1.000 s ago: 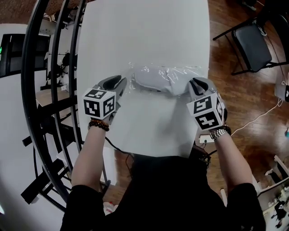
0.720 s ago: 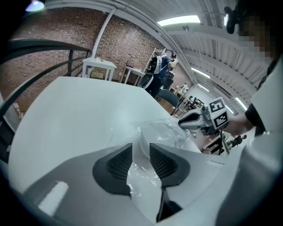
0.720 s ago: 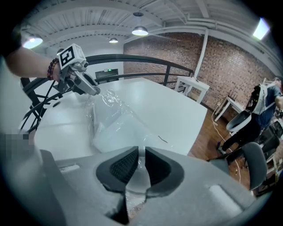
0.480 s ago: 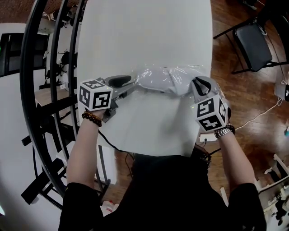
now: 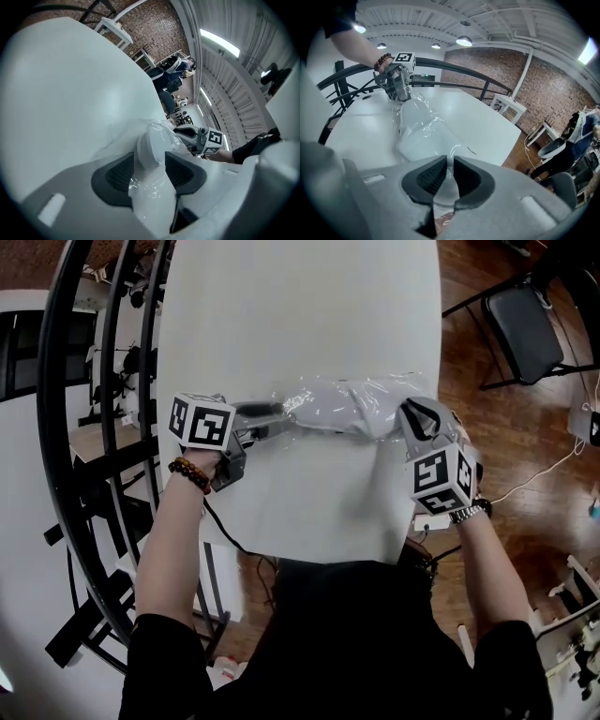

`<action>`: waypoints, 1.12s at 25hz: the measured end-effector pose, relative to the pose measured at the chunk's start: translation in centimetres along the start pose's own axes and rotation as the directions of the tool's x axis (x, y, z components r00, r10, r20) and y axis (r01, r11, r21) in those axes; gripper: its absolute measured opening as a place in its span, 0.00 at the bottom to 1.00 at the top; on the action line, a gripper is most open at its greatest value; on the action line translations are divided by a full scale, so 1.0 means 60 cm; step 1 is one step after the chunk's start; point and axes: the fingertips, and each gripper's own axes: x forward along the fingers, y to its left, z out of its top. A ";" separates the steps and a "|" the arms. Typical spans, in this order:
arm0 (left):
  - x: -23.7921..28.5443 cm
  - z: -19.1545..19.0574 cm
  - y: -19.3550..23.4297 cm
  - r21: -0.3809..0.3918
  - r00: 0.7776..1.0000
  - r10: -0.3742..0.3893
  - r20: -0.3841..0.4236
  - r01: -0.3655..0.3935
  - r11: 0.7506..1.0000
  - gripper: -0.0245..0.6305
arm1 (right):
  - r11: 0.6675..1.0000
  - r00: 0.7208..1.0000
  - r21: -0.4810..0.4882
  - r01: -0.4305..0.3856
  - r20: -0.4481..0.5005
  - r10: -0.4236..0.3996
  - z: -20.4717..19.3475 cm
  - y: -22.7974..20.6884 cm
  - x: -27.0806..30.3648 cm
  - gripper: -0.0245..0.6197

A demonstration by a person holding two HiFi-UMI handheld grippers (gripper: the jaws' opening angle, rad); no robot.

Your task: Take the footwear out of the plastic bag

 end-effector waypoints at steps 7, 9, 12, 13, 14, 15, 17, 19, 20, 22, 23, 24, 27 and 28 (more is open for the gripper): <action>0.024 -0.011 -0.013 -0.062 0.996 -0.058 -0.062 0.054 0.997 0.38 | 1.000 1.000 -0.006 -0.005 0.016 0.005 0.001 0.002 -0.002 0.09; 0.031 -0.010 -0.015 -0.057 0.996 -0.062 -0.070 0.058 0.997 0.37 | 1.000 1.000 -0.005 -0.007 0.017 0.008 0.001 0.002 -0.002 0.09; 0.036 -0.010 -0.007 -0.058 0.996 -0.040 -0.079 0.036 0.998 0.32 | 1.000 1.000 0.009 -0.013 0.021 0.013 0.003 0.001 0.000 0.09; 0.035 -0.011 -0.003 -0.061 0.996 -0.027 -0.082 0.022 0.998 0.28 | 1.000 0.999 0.021 -0.016 0.028 0.015 0.006 0.001 -0.001 0.09; 0.033 -0.012 0.001 -0.066 0.996 -0.015 -0.083 0.009 0.998 0.24 | 0.999 0.999 0.037 -0.020 0.038 0.019 0.010 0.000 -0.003 0.09; 0.032 -0.013 0.003 -0.072 0.997 -0.007 -0.080 0.001 0.997 0.23 | 0.998 0.998 0.058 -0.024 0.051 0.021 0.014 -0.003 -0.008 0.10; 0.032 -0.010 0.003 -0.084 0.998 -0.004 -0.063 -0.001 0.997 0.22 | 0.994 0.997 0.106 -0.027 0.079 0.018 0.019 -0.016 -0.020 0.14; 0.031 -0.007 0.001 -0.093 0.999 -0.011 -0.047 0.007 0.996 0.20 | 0.986 0.995 0.164 -0.021 0.101 0.005 0.018 -0.036 -0.033 0.19; 0.030 -0.007 0.000 -0.097 0.999 -0.014 -0.041 0.010 0.995 0.20 | 0.980 0.995 0.199 -0.017 0.104 -0.004 0.014 -0.046 -0.038 0.20; 0.025 -0.006 0.000 -0.104 0.999 -0.019 -0.030 0.016 0.994 0.19 | 0.960 0.995 0.279 -0.012 0.096 -0.015 -0.003 -0.065 -0.042 0.25; 0.022 -0.006 -0.001 -0.108 0.999 -0.022 -0.024 0.019 0.994 0.19 | 0.945 0.996 0.326 -0.019 0.088 -0.010 -0.014 -0.072 -0.041 0.28; 0.020 -0.005 -0.003 -0.111 1.000 -0.026 -0.017 0.024 0.993 0.18 | 0.923 0.997 0.382 -0.039 0.081 0.008 -0.026 -0.076 -0.040 0.30; 0.017 -0.003 -0.008 -0.123 0.999 -0.038 0.004 0.038 0.992 0.18 | 0.807 0.989 0.572 -0.147 0.107 0.104 -0.047 -0.076 -0.032 0.30; 0.015 -0.002 -0.009 -0.126 0.999 -0.041 0.011 0.042 0.991 0.17 | 0.764 0.983 0.620 -0.181 0.123 0.134 -0.051 -0.075 -0.030 0.30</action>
